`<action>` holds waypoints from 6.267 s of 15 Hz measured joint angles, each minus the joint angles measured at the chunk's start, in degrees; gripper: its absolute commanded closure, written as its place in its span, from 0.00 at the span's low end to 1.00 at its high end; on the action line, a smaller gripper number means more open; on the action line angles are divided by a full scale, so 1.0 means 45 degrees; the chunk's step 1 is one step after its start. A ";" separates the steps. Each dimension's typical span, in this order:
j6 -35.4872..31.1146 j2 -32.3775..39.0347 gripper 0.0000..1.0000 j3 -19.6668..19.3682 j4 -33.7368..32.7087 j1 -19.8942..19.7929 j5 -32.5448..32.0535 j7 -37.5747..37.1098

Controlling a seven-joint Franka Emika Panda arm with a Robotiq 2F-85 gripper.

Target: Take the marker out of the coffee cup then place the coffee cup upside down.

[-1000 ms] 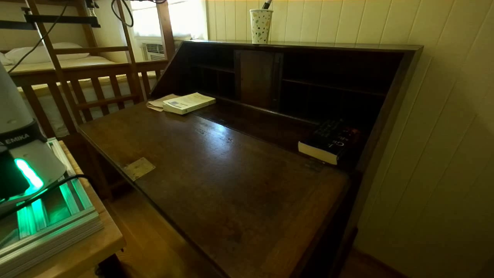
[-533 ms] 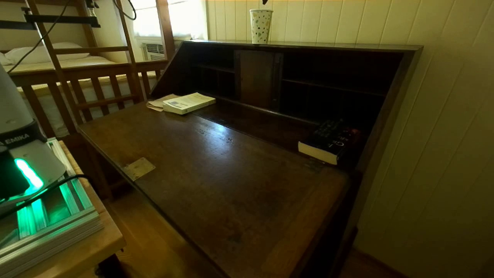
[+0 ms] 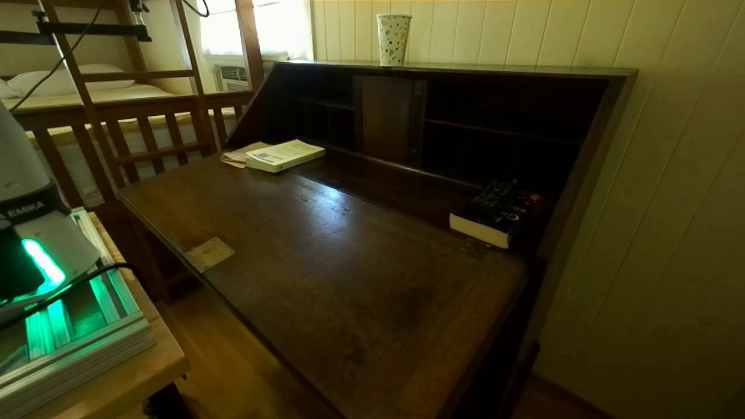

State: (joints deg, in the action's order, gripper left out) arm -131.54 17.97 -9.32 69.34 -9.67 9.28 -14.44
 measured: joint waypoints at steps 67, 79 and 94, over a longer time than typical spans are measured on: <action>0.5876 0.2833 0.00 0.0699 -0.1455 -0.1895 0.2906 -0.1937; 0.6466 0.3691 0.00 0.0868 -0.2042 -0.2364 0.4946 -0.2736; 0.9395 0.5948 0.00 0.1318 -0.5222 -0.2666 0.5283 -0.5668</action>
State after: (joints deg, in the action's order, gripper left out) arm -89.26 44.74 -3.39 45.84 -21.67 33.06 -39.95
